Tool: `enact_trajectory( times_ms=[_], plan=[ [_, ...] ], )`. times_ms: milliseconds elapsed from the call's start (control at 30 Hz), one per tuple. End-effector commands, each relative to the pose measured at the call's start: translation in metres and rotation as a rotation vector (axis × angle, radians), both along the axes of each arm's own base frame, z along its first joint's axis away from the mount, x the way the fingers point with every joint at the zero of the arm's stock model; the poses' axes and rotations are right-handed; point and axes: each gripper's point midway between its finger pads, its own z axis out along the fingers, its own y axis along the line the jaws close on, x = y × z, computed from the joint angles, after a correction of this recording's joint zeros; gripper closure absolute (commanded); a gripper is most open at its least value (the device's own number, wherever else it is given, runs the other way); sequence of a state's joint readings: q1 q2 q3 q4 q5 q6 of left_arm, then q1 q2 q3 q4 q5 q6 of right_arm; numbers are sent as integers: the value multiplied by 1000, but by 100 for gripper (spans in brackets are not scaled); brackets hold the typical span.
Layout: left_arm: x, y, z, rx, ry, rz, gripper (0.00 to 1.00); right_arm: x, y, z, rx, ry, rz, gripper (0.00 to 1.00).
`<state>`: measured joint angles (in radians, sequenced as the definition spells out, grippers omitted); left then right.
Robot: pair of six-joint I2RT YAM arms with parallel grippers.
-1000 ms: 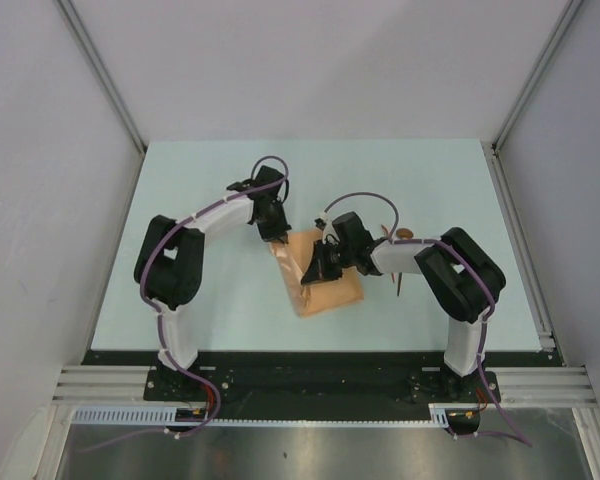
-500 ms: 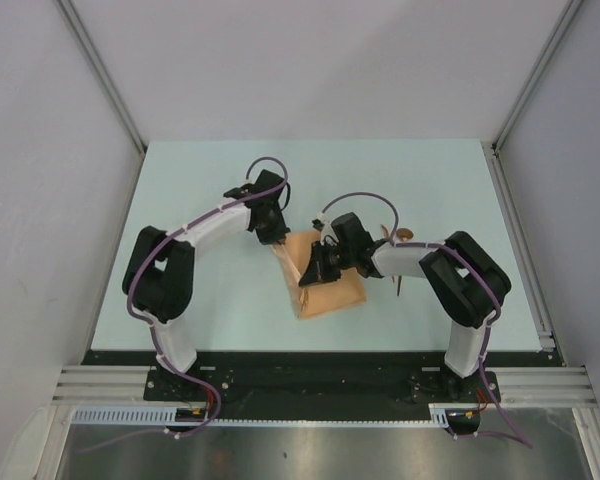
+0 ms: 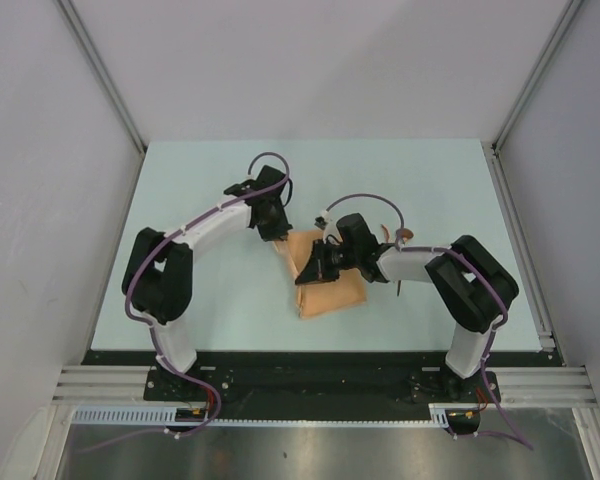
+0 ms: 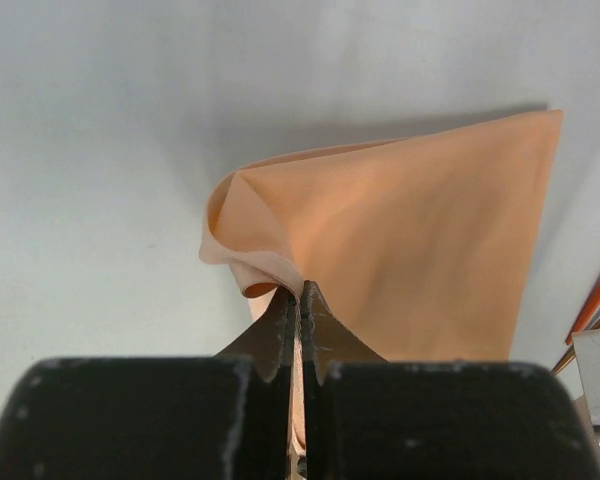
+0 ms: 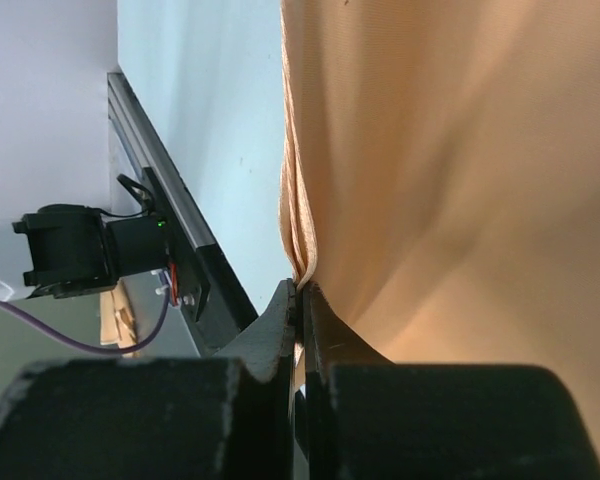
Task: Fold the napkin into a case and place the utensils inside
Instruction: Fold the lower triangle-folded napkin at the center of the board.
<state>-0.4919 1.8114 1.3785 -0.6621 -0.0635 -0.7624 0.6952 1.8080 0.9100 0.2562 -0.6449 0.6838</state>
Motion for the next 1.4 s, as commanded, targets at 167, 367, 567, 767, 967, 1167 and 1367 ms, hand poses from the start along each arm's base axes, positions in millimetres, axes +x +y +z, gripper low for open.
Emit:
enact_trajectory(
  times_ms=[167, 367, 567, 767, 967, 1167, 1367],
  plan=[
    [42, -34, 22, -39, -116, 17, 100, -13, -26, 4, 68, 85, 12, 100],
    [48, -49, 13, -31, -105, 8, 100, -11, -41, -11, 37, 97, 2, 100],
    [51, -55, 12, -19, -114, 21, 100, -12, -53, -25, 2, 101, 1, 100],
    [52, -61, 11, -36, -117, 13, 100, -14, -54, -25, 5, 109, 12, 100],
    [50, -69, 8, -34, -113, -9, 100, -19, -60, -33, -32, 94, 17, 100],
    [43, -69, 8, -34, -138, -32, 100, -15, -67, -37, -95, 67, 20, 93],
    [39, -73, 1, -34, -129, -62, 100, -1, -62, -14, -55, 40, 1, 58]
  ],
)
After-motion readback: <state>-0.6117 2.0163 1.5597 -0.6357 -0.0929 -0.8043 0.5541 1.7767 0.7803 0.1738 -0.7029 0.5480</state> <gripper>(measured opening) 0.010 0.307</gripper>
